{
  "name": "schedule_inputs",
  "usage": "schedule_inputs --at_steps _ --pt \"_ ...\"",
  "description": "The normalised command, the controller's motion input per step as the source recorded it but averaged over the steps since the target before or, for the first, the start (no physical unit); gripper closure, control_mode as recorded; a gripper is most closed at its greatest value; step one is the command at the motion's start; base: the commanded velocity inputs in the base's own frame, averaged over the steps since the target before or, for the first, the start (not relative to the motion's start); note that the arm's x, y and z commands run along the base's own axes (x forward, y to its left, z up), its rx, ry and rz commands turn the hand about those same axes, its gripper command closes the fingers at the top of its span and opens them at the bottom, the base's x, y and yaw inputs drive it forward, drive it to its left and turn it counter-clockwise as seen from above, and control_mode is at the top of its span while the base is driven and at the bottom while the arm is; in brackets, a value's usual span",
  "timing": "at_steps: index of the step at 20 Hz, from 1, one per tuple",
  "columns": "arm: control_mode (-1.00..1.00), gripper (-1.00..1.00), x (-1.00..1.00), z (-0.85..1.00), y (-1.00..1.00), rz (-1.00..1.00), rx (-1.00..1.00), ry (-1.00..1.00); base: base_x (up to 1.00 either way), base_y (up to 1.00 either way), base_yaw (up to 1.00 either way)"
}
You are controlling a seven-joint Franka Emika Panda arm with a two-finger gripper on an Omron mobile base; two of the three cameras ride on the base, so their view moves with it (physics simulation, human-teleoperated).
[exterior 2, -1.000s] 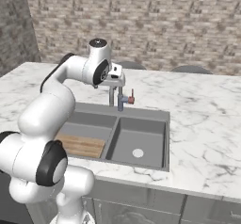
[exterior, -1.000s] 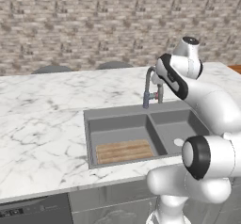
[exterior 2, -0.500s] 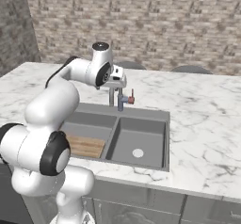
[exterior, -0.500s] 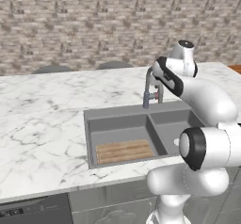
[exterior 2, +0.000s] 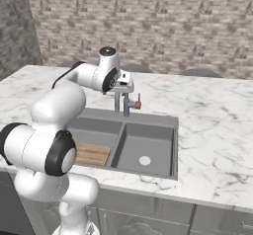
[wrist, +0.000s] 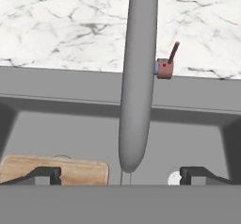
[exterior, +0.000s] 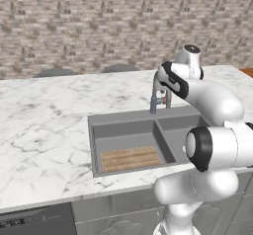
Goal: Turn on the sink faucet with hot water and rinse the cutting board for ten seconds, then turn off the faucet. Push the cutting board to reach the water if necessary.
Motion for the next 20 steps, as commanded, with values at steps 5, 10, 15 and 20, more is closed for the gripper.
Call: schedule_inputs --at_steps 5,10,15,20 --pt "-1.00 -1.00 0.18 -0.04 -0.05 0.00 0.00 -0.03 0.00 0.00 0.00" --pt "-1.00 -1.00 0.10 -0.12 0.00 0.00 0.00 -0.07 0.00 0.00 0.00" --pt "-1.00 -1.00 0.12 -0.08 0.00 0.00 0.00 -0.01 0.00 0.00 0.00" --pt "-1.00 -1.00 0.11 -0.06 0.00 0.00 0.00 0.00 0.00 0.00 0.00"
